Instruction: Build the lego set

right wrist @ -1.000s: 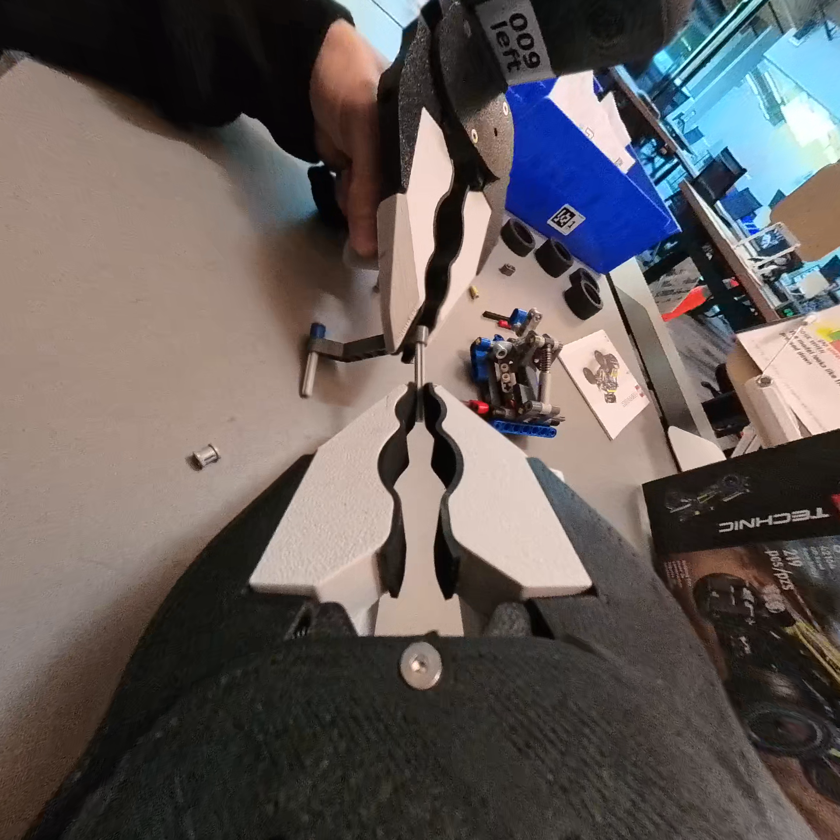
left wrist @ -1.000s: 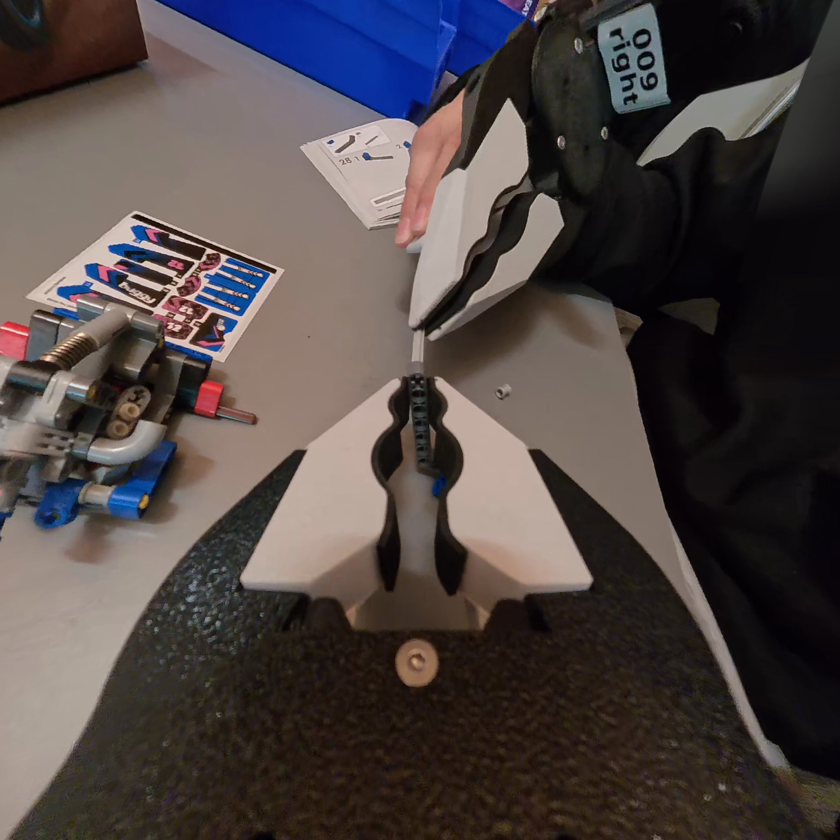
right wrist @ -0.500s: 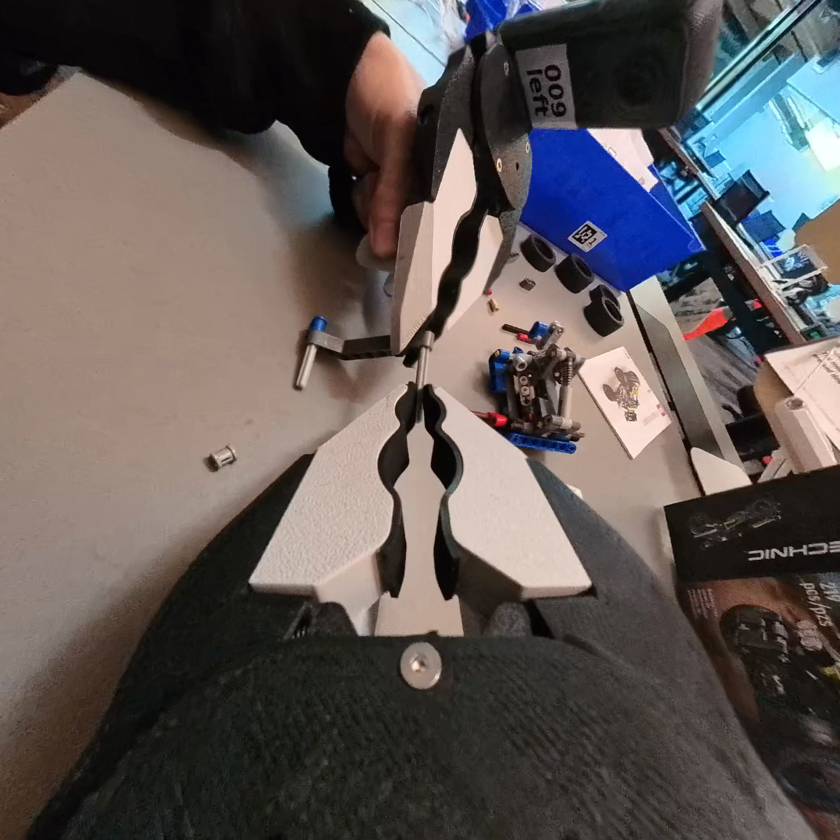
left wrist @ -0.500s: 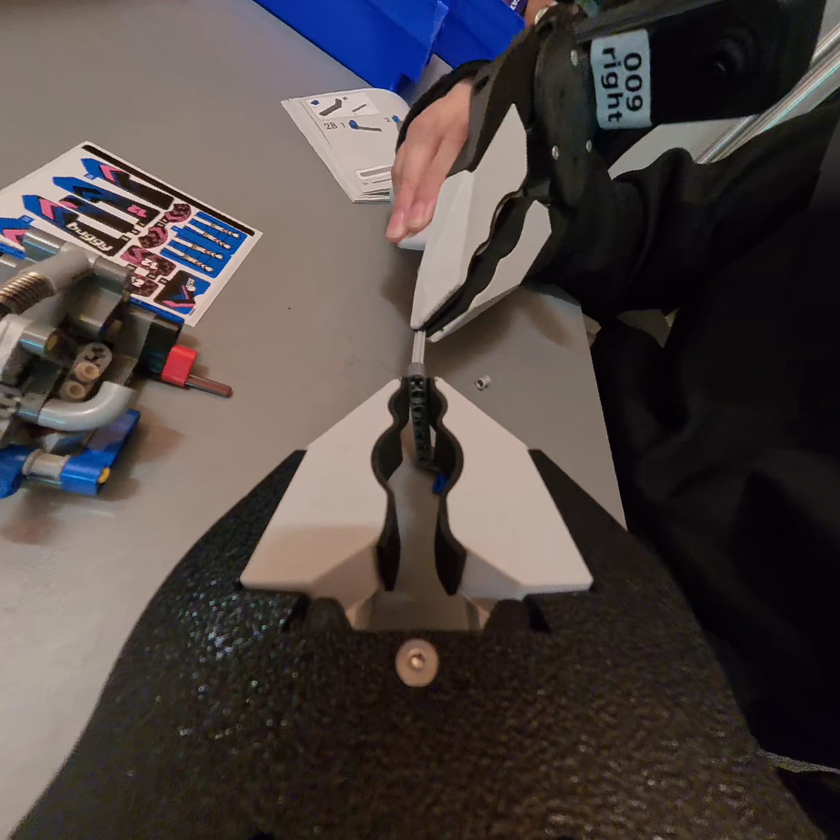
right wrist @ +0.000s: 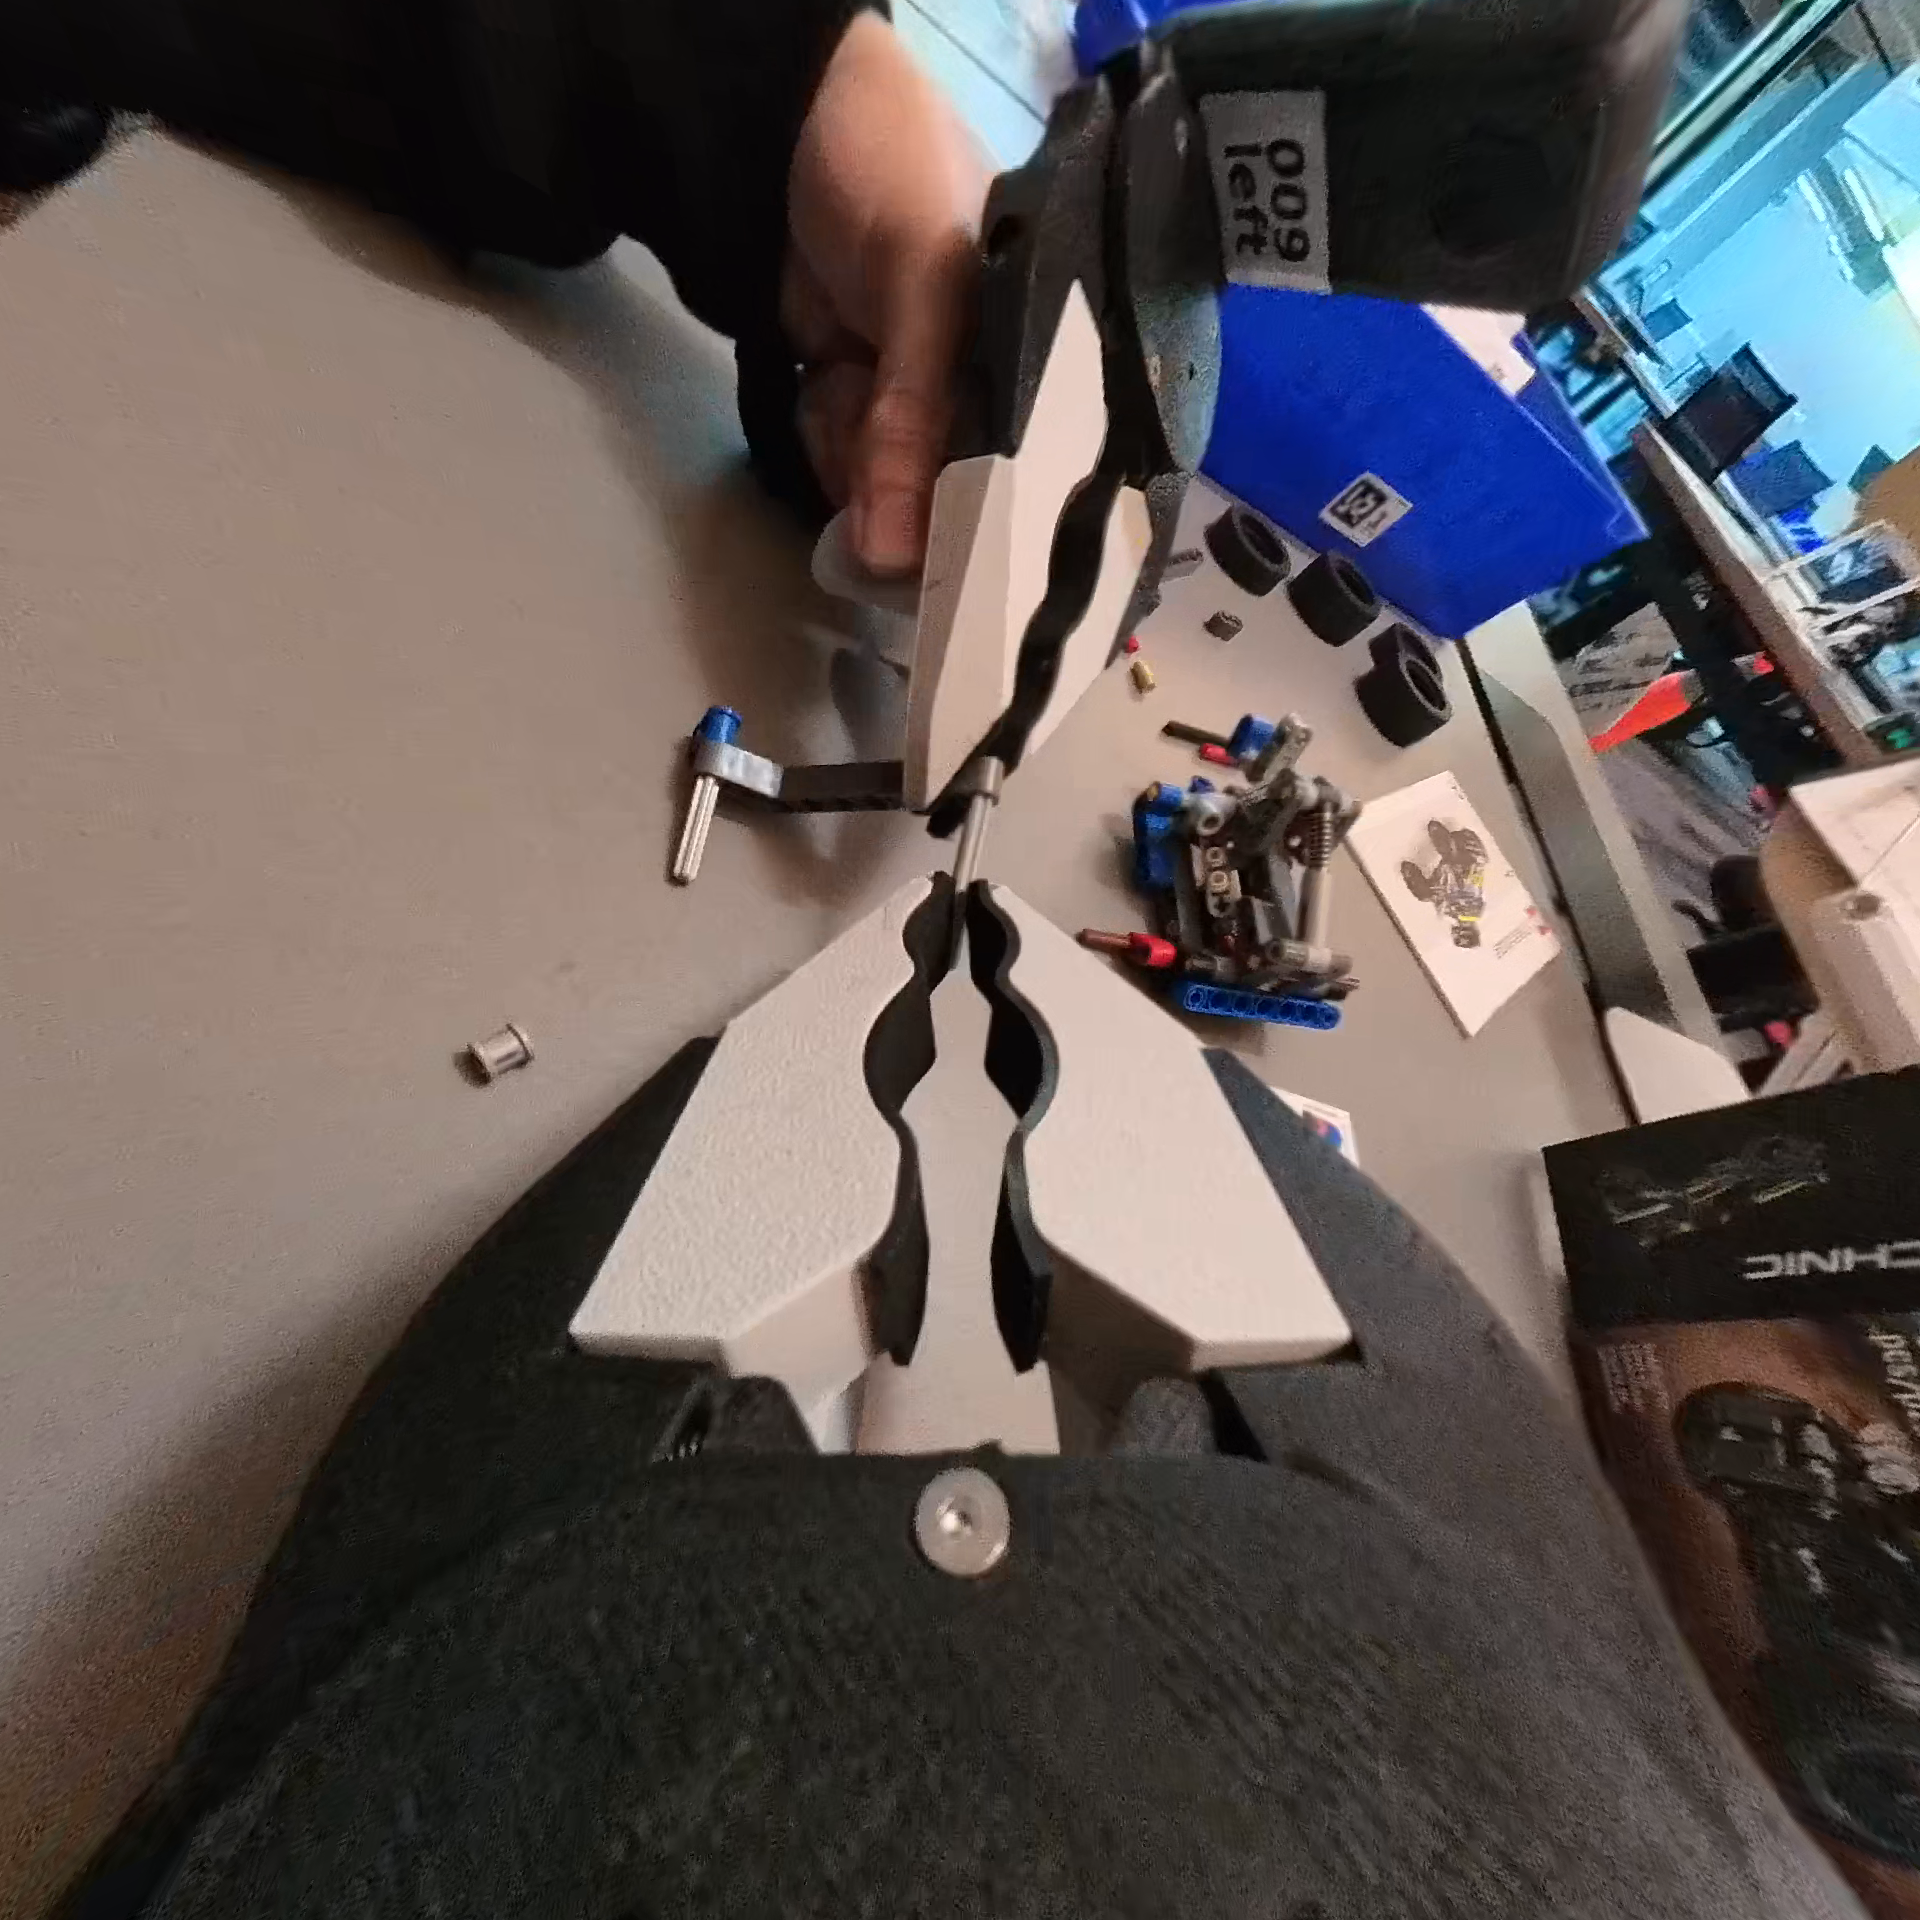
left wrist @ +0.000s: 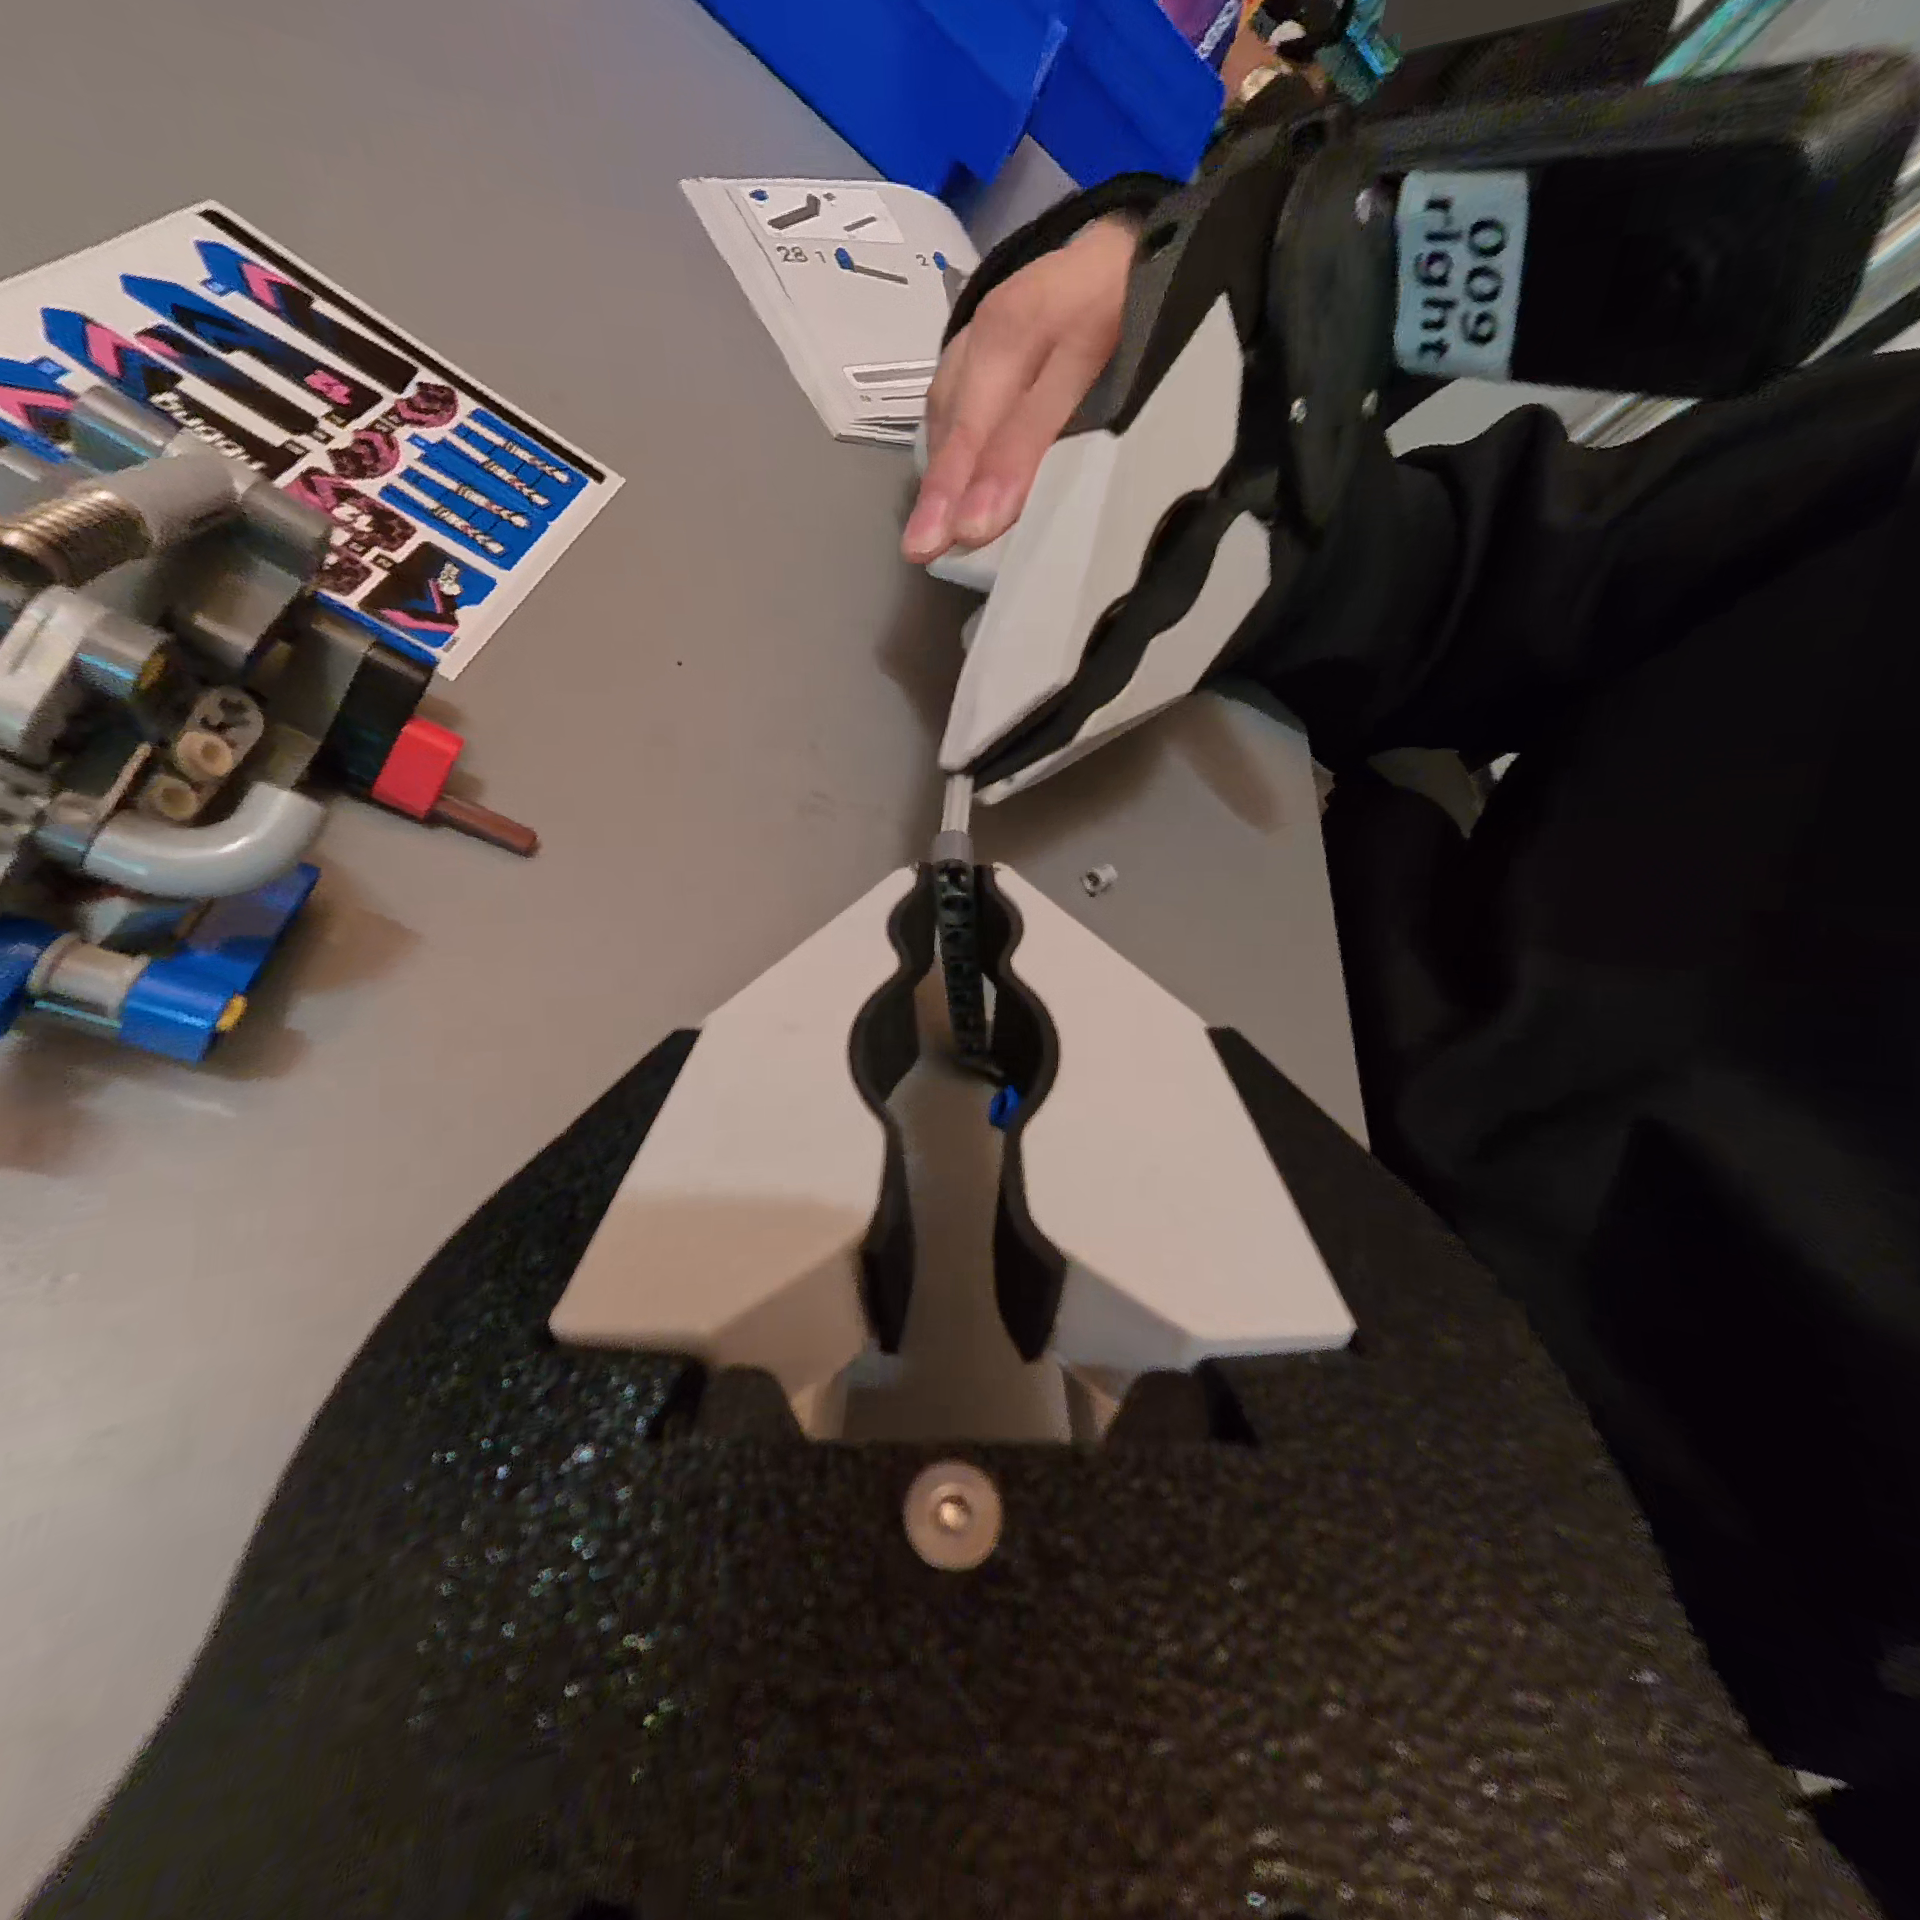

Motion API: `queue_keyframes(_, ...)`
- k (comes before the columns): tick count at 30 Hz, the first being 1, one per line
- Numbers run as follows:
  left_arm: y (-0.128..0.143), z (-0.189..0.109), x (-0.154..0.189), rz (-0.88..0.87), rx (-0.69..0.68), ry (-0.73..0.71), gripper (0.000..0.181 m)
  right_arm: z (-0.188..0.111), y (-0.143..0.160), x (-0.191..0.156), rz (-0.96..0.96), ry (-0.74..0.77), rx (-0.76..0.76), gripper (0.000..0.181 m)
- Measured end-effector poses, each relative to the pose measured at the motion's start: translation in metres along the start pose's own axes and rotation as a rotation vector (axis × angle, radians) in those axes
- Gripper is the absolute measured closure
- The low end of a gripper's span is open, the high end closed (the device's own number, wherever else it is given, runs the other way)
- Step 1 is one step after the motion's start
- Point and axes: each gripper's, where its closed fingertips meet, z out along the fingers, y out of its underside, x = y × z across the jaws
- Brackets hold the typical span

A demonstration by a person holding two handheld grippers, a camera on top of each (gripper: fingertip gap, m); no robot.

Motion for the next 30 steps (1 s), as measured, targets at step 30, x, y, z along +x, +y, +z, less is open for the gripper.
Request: queue_keyframes(30, -0.0021, 0.0021, 0.0001, 0.019, 0.009, -0.012, 0.176, 0.0032, 0.001, 0.004, 0.124, -0.015, 0.032, 0.175)
